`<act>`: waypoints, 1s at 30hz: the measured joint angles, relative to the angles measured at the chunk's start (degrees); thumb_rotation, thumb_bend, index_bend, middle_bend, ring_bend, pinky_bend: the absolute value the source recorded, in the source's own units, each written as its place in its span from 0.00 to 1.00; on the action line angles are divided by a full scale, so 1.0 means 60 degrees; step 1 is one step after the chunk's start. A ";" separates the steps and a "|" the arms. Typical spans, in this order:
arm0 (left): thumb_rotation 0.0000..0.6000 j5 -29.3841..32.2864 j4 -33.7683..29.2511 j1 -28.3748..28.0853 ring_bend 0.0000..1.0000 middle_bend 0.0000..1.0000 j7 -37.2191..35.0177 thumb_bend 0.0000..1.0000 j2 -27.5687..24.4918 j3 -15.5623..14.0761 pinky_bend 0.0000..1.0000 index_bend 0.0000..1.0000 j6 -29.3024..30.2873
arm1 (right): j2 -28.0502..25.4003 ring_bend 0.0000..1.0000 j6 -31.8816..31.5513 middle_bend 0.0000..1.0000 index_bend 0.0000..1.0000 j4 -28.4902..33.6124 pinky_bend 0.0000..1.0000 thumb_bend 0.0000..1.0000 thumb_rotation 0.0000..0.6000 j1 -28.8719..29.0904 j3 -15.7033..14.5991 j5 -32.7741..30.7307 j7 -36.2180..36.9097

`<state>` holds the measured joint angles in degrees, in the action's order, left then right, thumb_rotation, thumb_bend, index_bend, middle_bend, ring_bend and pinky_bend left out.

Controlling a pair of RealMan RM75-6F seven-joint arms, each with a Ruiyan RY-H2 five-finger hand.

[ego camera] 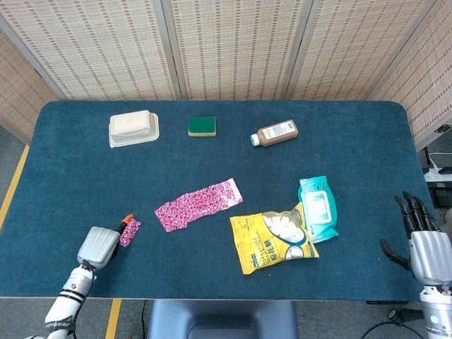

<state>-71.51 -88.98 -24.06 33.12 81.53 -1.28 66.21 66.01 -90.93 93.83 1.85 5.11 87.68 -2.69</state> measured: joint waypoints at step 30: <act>1.00 0.1159 0.0663 -0.1308 0.79 0.72 0.0494 0.81 0.1513 0.0389 0.70 0.05 -0.1825 | -0.0086 0.00 0.0172 0.00 0.00 0.0103 0.22 0.22 1.00 0.0023 0.0007 -0.0122 -0.0007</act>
<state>-64.56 -84.99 -31.90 36.08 90.61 1.06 55.26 65.49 -89.90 94.45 1.99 5.15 86.95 -2.74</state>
